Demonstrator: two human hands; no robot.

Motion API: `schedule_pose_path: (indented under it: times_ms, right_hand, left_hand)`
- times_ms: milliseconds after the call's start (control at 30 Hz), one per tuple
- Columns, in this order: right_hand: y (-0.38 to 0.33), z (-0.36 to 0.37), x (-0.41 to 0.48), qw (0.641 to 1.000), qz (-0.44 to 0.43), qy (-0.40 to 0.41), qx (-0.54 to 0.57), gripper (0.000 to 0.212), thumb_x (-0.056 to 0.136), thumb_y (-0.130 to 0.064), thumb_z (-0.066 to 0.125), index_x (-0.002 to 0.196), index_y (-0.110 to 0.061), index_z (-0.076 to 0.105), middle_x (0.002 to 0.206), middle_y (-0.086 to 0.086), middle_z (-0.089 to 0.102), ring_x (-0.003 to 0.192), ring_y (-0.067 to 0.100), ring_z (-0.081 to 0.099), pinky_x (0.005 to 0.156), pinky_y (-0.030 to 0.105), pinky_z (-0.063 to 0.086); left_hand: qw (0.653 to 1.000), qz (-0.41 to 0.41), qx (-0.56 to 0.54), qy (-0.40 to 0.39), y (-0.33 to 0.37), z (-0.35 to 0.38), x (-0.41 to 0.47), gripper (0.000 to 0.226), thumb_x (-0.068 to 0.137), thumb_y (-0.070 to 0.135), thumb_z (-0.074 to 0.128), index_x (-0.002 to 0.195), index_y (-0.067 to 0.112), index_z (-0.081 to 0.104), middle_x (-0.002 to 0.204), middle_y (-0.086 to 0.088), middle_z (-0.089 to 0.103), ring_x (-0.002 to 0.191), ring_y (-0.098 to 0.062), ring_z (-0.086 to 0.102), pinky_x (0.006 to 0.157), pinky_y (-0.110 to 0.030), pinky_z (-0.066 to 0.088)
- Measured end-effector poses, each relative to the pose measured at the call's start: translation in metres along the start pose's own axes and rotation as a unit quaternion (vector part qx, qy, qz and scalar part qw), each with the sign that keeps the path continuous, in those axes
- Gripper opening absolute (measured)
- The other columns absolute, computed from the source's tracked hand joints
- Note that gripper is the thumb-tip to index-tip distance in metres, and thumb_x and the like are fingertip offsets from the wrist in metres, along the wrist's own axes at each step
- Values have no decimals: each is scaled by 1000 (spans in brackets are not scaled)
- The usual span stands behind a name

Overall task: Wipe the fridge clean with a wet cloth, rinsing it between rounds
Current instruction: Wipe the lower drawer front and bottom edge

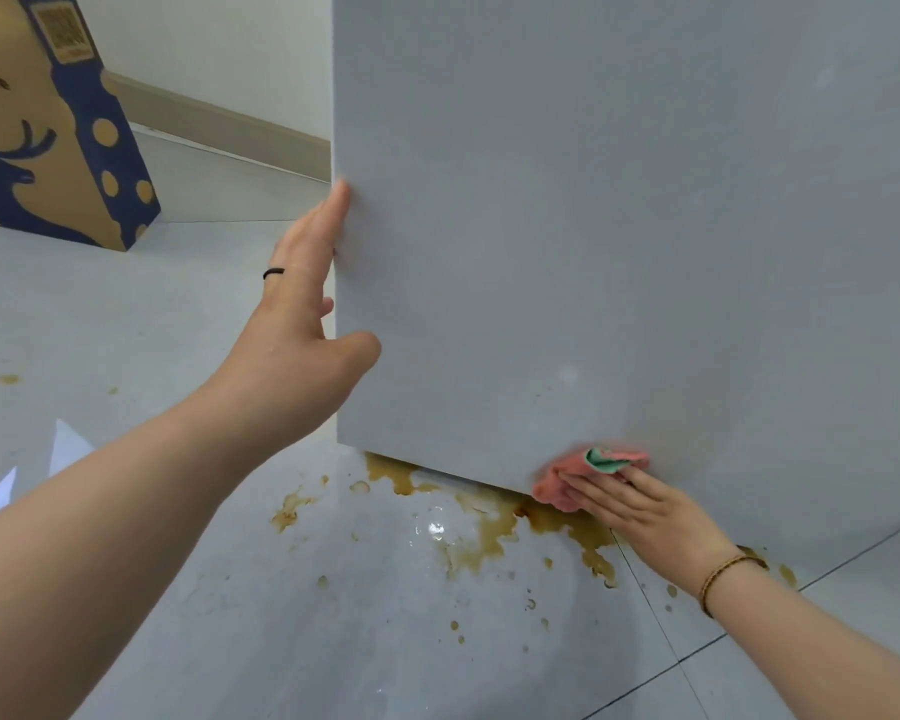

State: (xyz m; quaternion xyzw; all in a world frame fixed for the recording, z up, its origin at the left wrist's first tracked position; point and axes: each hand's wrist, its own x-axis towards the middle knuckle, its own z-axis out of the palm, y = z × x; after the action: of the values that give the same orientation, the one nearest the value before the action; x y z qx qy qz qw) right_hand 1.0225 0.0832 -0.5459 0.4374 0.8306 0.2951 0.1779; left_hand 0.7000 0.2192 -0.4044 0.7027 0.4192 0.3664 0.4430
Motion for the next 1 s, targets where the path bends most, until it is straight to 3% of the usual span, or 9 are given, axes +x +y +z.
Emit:
schedule_pose_path:
  times_ms: [133,300,400,500,600,700,833,900,1000]
  right_hand:
    - [-13,-3,12,997,60,54,12,78,75,0,24,146,-7,-7,155,4,-14,143,18,-10,117,35,-10]
    - [-15,-35,106,978,118,167,-46,59,88,2,2,143,-13,16,153,8,-9,141,18,-19,117,36,-10]
    - [4,-32,78,974,130,169,-75,60,89,-1,6,147,-11,-4,153,5,-20,142,18,-17,117,36,-11]
    - [25,-20,7,972,142,152,-104,75,79,-7,31,148,-13,1,155,3,-12,143,17,-9,118,37,-6]
    - [37,-17,-35,972,156,129,-117,81,74,-8,36,148,-15,3,156,1,-8,144,17,-5,118,37,-3]
    - [26,-18,-15,964,179,160,-111,81,73,-6,37,148,-15,6,156,2,-8,144,18,-5,118,39,-3]
    - [6,-30,60,964,170,196,-63,65,72,-2,35,135,-16,34,155,2,6,144,16,-5,117,36,-3]
    - [-1,-41,92,965,159,205,-39,55,80,1,24,131,-16,35,144,-1,25,140,19,4,115,35,-2]
    - [-9,-42,101,962,192,188,-55,54,88,-1,7,132,-18,31,147,-3,17,139,21,0,115,36,-6]
  left_hand:
    - [1000,-1,29,4,-1,9,-2,88,82,-6,47,135,48,4,147,21,0,125,9,17,79,5,28]
    - [985,44,158,55,-2,32,-13,89,80,-4,50,138,42,1,147,21,-9,139,-4,-2,83,10,9]
    - [973,66,223,17,-2,40,-17,89,80,-2,51,127,48,-5,142,24,-12,139,-5,-8,98,-5,1]
    - [959,47,279,-11,-8,37,-18,88,82,1,51,140,39,-3,151,13,-18,140,-6,-10,98,-8,-1]
    - [953,38,300,-29,-10,39,-18,86,83,1,51,143,34,-1,152,9,-22,140,-9,-11,99,-10,3]
    - [952,43,303,-19,-12,45,-18,86,82,1,51,143,35,1,151,8,-24,139,-9,-15,97,-11,1]
    - [951,66,303,8,-19,52,-16,90,80,-1,54,140,37,0,144,14,-23,139,-11,-18,97,-10,-5]
    - [952,77,294,20,-19,57,-16,92,79,-1,55,132,40,-7,138,17,-25,140,-13,-18,99,-12,-5]
    - [957,78,278,33,-20,64,-15,92,79,0,55,124,43,-12,132,19,-29,139,-13,-21,98,-12,-2]
